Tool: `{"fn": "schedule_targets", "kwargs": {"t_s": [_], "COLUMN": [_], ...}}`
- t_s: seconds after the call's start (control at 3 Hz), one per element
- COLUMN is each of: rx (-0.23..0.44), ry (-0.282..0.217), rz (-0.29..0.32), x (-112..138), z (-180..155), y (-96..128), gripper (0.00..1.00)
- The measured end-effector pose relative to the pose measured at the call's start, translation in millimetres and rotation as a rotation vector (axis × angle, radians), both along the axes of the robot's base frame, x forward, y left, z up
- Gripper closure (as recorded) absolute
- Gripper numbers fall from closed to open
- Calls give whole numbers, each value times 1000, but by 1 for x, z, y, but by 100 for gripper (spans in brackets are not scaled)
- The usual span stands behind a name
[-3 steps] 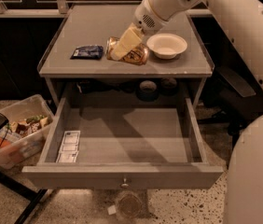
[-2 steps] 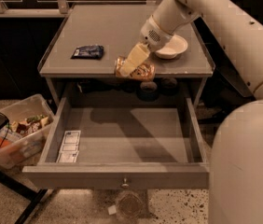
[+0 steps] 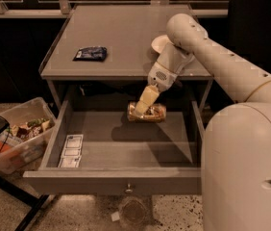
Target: Place orange can into top drawer
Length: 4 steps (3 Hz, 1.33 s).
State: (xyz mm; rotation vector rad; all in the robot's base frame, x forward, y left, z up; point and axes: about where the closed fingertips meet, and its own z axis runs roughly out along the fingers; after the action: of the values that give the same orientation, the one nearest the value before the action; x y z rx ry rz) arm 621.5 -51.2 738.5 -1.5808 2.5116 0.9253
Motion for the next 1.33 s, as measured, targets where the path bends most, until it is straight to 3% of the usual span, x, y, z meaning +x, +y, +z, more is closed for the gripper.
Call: {"fn": "schedule_targets", "kwargs": {"t_s": [0.33,0.67,1.0,1.33], "rx": [0,12,48,35], "ry": [0,-40,-173,-185], "rz": [0,-10,-55,-82], "x": [-1,-14,-46,-86], "z": [0,0,28,11], "y": [0,-1,-13,-16], "gripper": [100,100,100,100]}}
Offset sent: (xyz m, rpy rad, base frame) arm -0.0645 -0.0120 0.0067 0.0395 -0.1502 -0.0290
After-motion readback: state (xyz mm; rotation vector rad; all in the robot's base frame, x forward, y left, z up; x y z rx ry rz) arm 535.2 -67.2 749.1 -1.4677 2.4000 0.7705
